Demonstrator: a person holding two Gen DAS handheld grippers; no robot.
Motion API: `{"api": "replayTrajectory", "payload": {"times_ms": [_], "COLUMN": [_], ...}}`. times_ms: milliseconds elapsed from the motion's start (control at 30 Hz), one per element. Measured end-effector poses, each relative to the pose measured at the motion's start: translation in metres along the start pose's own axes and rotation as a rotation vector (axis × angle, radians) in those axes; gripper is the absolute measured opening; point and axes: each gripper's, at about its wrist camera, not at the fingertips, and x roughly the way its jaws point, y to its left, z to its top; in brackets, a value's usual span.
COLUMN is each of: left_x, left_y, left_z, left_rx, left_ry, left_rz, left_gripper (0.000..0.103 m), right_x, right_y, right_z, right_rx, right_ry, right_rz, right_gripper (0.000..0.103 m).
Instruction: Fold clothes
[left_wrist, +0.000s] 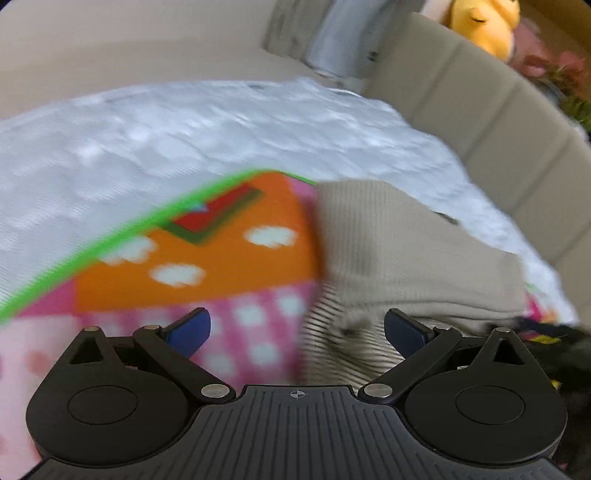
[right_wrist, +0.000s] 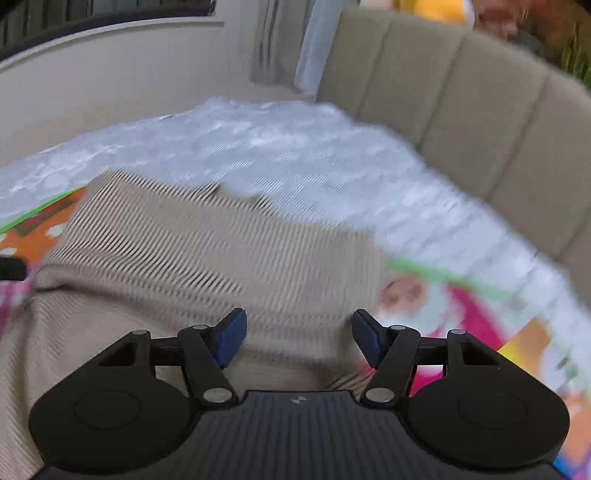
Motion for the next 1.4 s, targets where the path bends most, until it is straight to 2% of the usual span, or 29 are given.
{"api": "replayTrajectory", "payload": {"times_ms": [67,133,167,233,400,500,533,567,633,667,733,833,933,1033,1100,1233,1333,1400], "left_x": [0.002,0.005,0.007,0.009,0.014,0.019,0.020,0.022,0.024,0.025,0.026,0.025,0.017,-0.003,-0.017,-0.050,-0.064,-0.070], "left_y": [0.002,0.002,0.001,-0.002,-0.003,-0.002,-0.002,-0.003,-0.005,-0.006,-0.008,-0.009,-0.002,0.009,0.015,0.021,0.015,0.006], "left_z": [0.001,0.002,0.002,0.001,-0.002,-0.002,-0.002,-0.002,-0.002,-0.002,-0.002,-0.001,0.005,0.013,0.018,0.027,0.028,0.024], "left_rx": [-0.005,-0.010,-0.010,0.010,0.046,0.064,0.071,0.077,0.090,0.100,0.110,0.109,0.059,-0.003,-0.039,-0.108,-0.109,-0.065], "left_ry": [0.002,0.010,0.016,0.020,0.024,0.021,0.020,0.018,0.013,0.010,0.006,0.001,-0.003,-0.057,-0.101,-0.179,-0.192,-0.183], "left_rz": [0.001,-0.009,-0.017,-0.020,-0.028,-0.039,-0.041,-0.041,-0.039,-0.037,-0.033,-0.034,-0.073,-0.102,-0.119,-0.208,-0.293,-0.326], "left_gripper": [0.103,0.103,0.103,0.103,0.103,0.103,0.103,0.103,0.103,0.103,0.103,0.103,0.103,0.103,0.103,0.103,0.103,0.103], "right_x": [-0.002,0.004,0.010,0.025,0.083,0.106,0.106,0.107,0.108,0.104,0.095,0.061,0.017,-0.033,-0.060,-0.094,-0.105,-0.114], "right_y": [-0.008,-0.012,-0.012,-0.007,0.018,0.029,0.031,0.033,0.038,0.042,0.049,0.036,0.014,-0.001,-0.005,-0.004,0.003,0.001], "right_z": [0.016,0.040,0.051,0.067,0.074,0.059,0.057,0.055,0.052,0.054,0.057,0.061,0.058,0.041,0.023,-0.023,-0.053,-0.063], "right_rx": [0.000,0.059,0.086,0.121,0.118,0.106,0.088,0.069,0.032,-0.001,-0.065,-0.032,0.024,0.038,0.042,0.051,0.025,0.017], "right_ry": [-0.053,-0.079,-0.080,-0.070,-0.021,0.039,0.033,0.027,0.014,0.005,-0.015,-0.052,-0.082,-0.092,-0.085,-0.008,0.039,0.051], "right_rz": [-0.040,0.008,0.039,0.079,0.084,0.091,0.095,0.099,0.106,0.106,0.105,0.147,0.201,0.255,0.286,0.360,0.387,0.406], "right_gripper": [0.063,0.061,0.056,0.055,0.055,0.055,0.055,0.049,0.025,0.008,0.005,0.004,0.004,0.003,0.003,0.003,0.003,0.004]}}
